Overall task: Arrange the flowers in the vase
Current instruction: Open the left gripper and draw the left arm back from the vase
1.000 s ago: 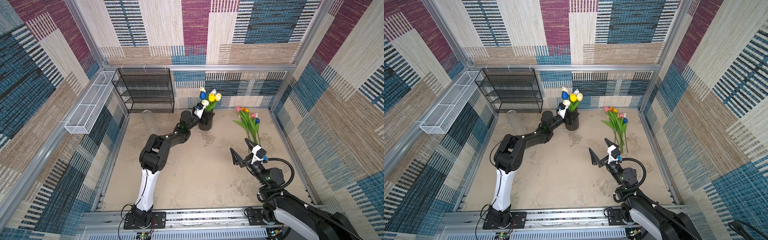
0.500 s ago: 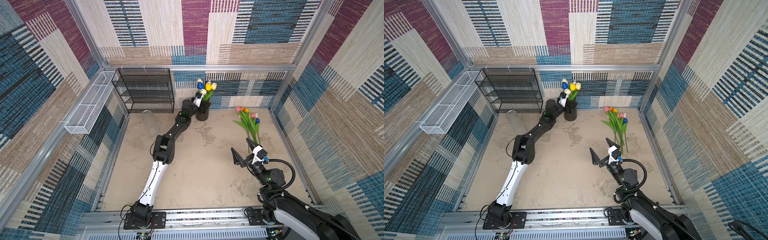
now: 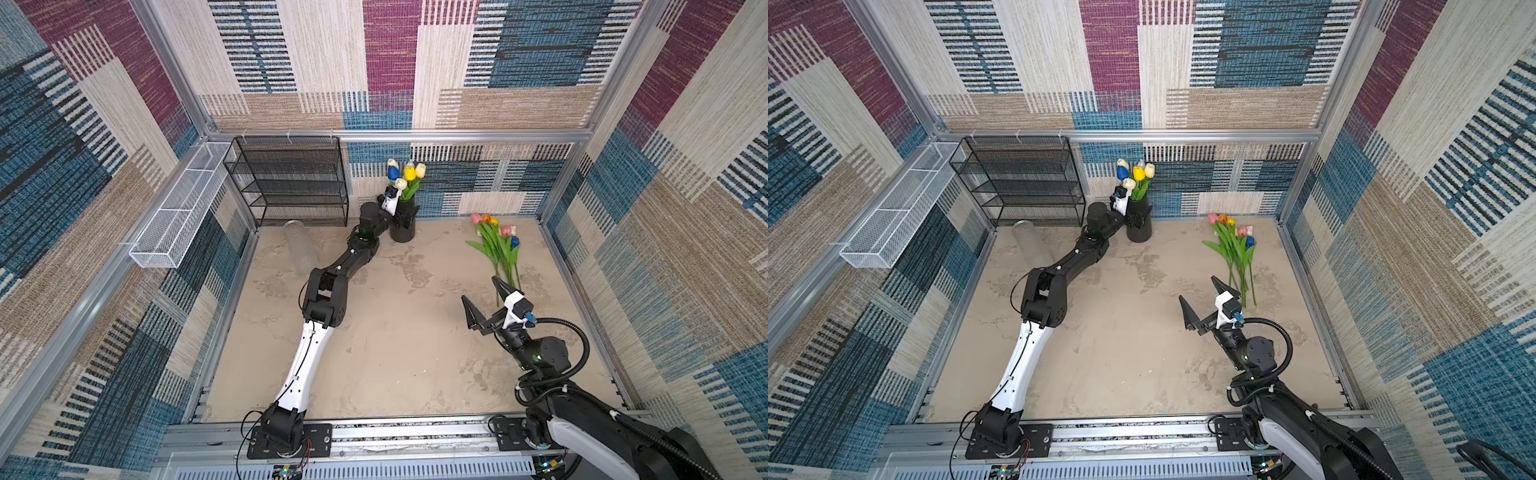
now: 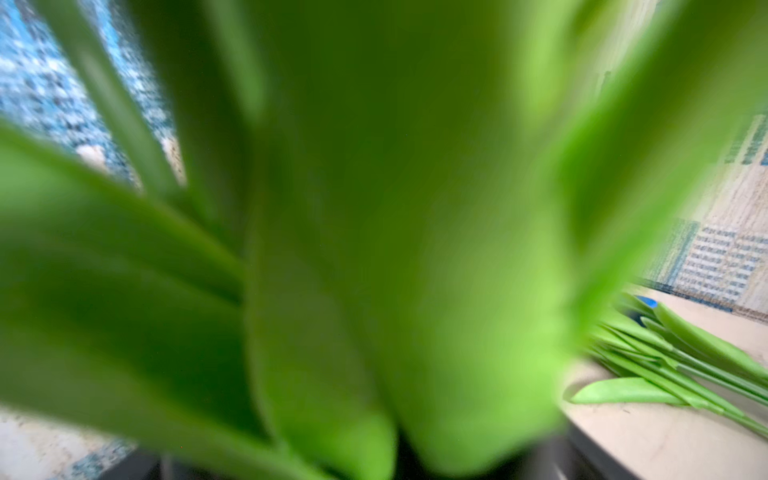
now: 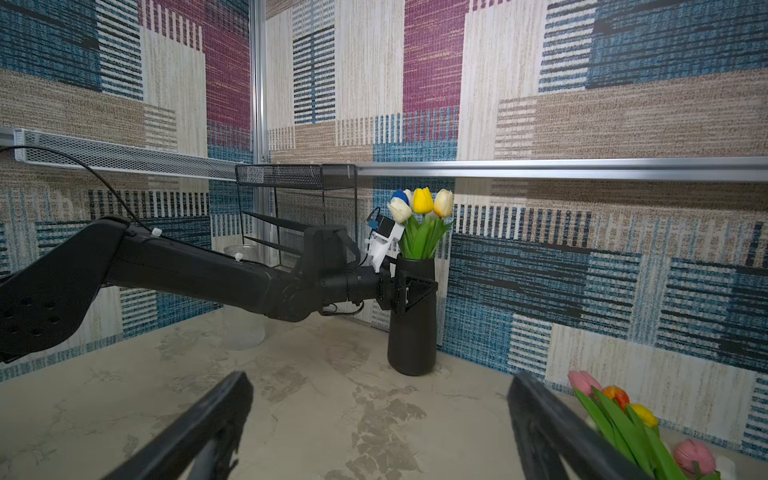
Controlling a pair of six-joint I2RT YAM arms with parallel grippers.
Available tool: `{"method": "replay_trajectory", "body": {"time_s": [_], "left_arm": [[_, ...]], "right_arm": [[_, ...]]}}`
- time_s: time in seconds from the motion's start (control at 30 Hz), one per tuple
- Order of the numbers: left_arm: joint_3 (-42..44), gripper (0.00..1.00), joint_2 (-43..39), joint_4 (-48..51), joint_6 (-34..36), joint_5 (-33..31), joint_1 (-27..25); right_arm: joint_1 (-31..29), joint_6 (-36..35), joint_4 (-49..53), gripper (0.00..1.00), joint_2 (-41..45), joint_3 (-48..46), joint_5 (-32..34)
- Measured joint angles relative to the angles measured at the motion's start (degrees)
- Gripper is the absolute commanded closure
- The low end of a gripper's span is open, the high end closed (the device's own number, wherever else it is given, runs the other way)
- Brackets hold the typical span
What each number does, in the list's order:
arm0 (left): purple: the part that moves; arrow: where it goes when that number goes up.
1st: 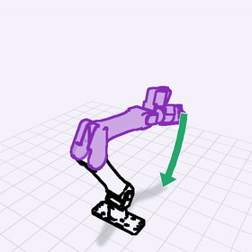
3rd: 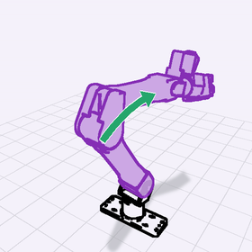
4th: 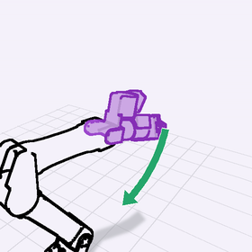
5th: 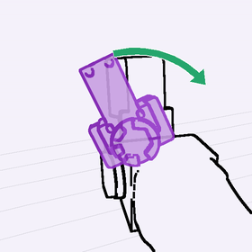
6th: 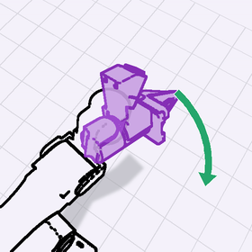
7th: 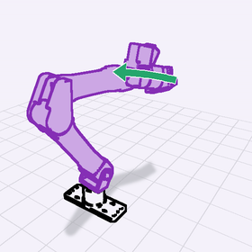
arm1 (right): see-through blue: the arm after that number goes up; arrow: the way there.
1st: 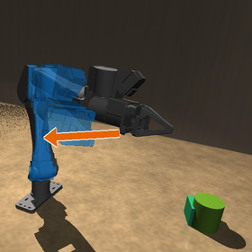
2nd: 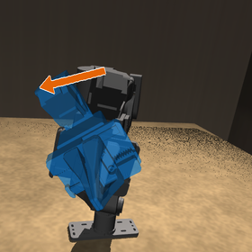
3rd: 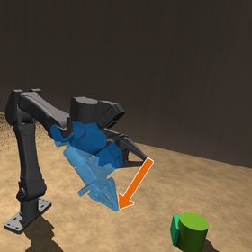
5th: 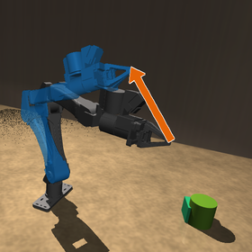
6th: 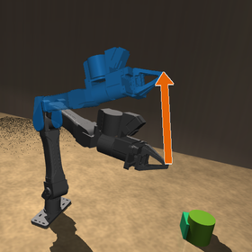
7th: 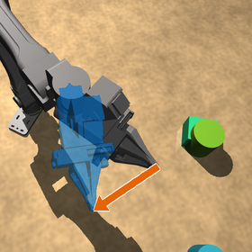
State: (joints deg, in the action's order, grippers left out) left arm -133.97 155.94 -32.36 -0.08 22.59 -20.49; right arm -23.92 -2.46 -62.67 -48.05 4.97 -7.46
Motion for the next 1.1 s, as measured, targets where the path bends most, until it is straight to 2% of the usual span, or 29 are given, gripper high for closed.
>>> {"method": "replay_trajectory", "body": {"time_s": [0.27, 0.47, 0.57, 0.7, 0.8, 0.9, 1.0, 1.1], "left_arm": [[13.68, 0.01, -11.87, -6.36, -0.07, 0.74, 0.98], [34.07, 0.00, -24.22, -12.92, 0.02, 3.08, 1.36], [48.26, 0.01, -34.82, -15.43, -0.37, 4.83, 1.18], [66.42, 0.01, -55.58, -15.39, -1.05, 4.46, 0.52], [77.00, 0.00, -71.89, -12.61, -0.74, -1.22, -0.07], [83.17, 0.00, -83.71, -3.08, -0.61, -12.72, 1.03], [87.54, 0.01, -90.09, 7.43, -0.63, -26.12, 4.79], [94.42, 0.01, -92.80, 11.89, -0.94, -33.29, 9.66]], "right_arm": [[0.00, -0.02, -0.02, 0.00, 0.02, 0.00, 0.00], [0.00, -0.24, -0.02, 0.00, -0.15, 0.02, 0.00], [0.00, -0.63, -0.07, 0.00, -0.63, 0.02, 0.09], [0.00, -0.66, -0.46, 0.00, -3.41, 0.42, 0.15], [0.00, -0.68, -0.68, 0.00, -5.81, 1.42, -0.09], [0.00, -0.68, -0.76, 0.00, -7.48, 1.90, -0.50], [0.00, -0.68, -1.01, 0.00, -8.33, 2.01, -1.01], [0.00, -0.68, -1.33, 0.00, -8.85, 2.03, -1.03]]}}
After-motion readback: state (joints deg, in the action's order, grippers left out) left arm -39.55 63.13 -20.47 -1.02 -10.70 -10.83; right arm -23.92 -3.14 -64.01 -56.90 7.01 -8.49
